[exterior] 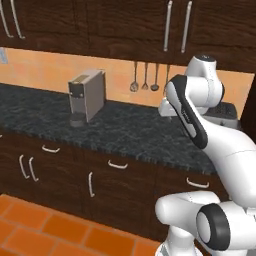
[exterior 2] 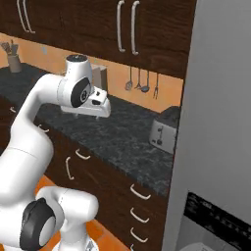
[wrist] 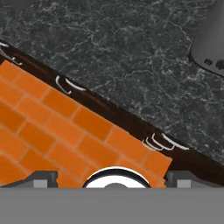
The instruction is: Take a straw from the drawer in front and place it inside the glass cup on the dining counter.
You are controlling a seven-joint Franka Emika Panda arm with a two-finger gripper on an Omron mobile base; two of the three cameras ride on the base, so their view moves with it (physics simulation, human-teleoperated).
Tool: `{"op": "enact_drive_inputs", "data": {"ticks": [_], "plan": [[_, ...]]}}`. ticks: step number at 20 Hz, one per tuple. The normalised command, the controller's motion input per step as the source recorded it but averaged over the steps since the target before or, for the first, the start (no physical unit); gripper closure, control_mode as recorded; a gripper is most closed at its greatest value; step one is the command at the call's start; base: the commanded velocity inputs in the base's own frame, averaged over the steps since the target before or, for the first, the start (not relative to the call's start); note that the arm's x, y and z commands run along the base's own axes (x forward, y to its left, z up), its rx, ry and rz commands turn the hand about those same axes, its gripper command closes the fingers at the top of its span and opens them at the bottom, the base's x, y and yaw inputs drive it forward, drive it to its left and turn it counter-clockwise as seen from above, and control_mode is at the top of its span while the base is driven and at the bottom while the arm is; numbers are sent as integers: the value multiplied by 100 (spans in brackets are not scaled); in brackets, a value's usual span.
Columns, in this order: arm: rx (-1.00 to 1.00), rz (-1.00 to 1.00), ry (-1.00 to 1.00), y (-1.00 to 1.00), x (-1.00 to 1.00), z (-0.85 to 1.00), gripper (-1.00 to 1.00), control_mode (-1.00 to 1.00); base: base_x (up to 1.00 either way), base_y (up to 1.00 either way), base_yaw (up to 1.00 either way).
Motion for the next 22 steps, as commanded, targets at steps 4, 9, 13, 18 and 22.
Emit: {"op": "enact_drive_inputs", "data": {"ticks": [4,9,13,18,22], "plan": [[0,0,0,0,0,0,-100,100,-39,-53,49],[0,0,0,0,0,0,-100,100,-72,-52,44],[0,0,0,0,0,0,-100,100,-74,-46,40],[0,0,0,0,0,0,-100,100,-27,-33,35],[0,0,0,0,0,0,-100,100,0,-21,24]]}}
